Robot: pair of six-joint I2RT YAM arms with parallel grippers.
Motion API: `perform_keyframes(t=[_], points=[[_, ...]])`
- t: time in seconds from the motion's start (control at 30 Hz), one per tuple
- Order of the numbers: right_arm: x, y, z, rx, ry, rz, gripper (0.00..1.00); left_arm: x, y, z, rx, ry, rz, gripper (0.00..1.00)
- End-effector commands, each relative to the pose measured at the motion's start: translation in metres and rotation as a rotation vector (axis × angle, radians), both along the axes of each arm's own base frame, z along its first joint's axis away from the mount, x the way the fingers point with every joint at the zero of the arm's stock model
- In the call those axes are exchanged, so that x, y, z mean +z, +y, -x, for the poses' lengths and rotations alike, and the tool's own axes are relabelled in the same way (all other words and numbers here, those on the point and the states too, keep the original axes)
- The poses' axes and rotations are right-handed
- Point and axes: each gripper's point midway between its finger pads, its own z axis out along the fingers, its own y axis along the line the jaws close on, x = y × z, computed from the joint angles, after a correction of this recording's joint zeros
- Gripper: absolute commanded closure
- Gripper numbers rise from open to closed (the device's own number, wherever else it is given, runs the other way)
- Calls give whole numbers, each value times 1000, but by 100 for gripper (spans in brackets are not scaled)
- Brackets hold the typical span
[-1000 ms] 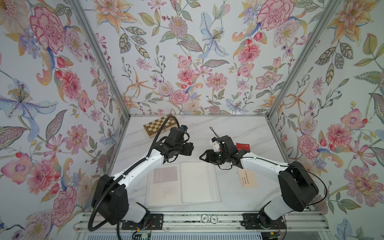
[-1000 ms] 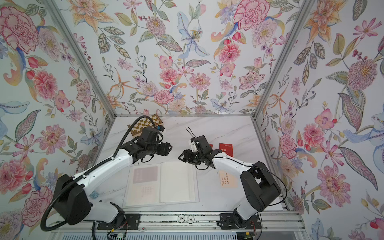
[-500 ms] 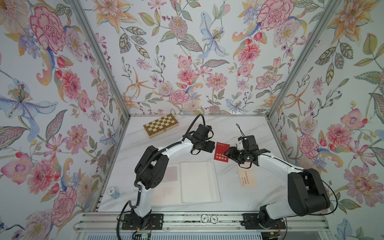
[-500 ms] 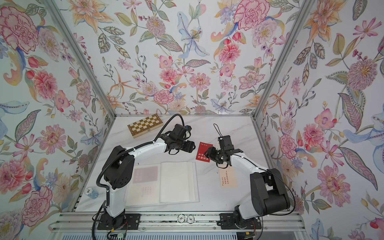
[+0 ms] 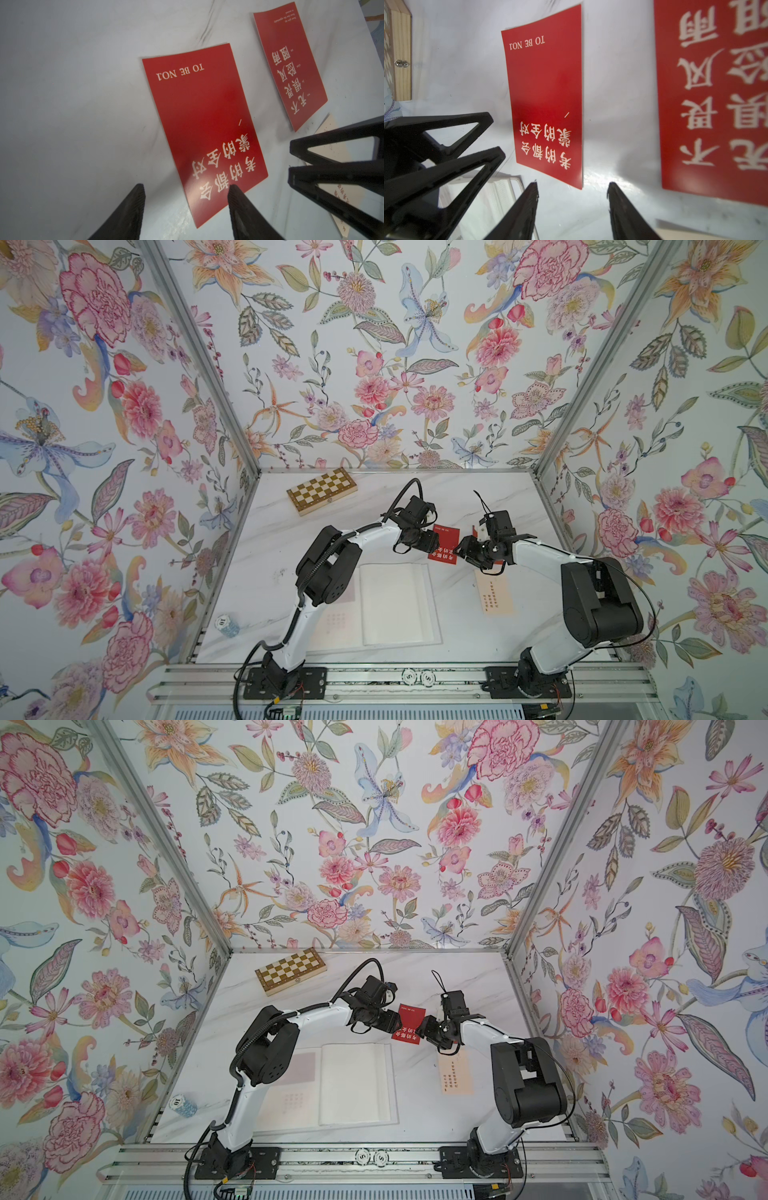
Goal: Place the photos into the photo albums
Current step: Pick up the photo at the center of the board.
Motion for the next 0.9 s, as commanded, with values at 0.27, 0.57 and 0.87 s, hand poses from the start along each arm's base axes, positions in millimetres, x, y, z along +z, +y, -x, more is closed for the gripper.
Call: perform_keyframes(t=[0.27,0.57,0.87], points=[[-10,2,-18,12,16,7,45,-12,-4,8,-6,48,13,39],[-20,8,-23,17,37,-22,45,-21,-5,18,-5,82,30,39],[-27,13,-24,24,47,-47,48,-32,-8,24,-9,108,26,40]])
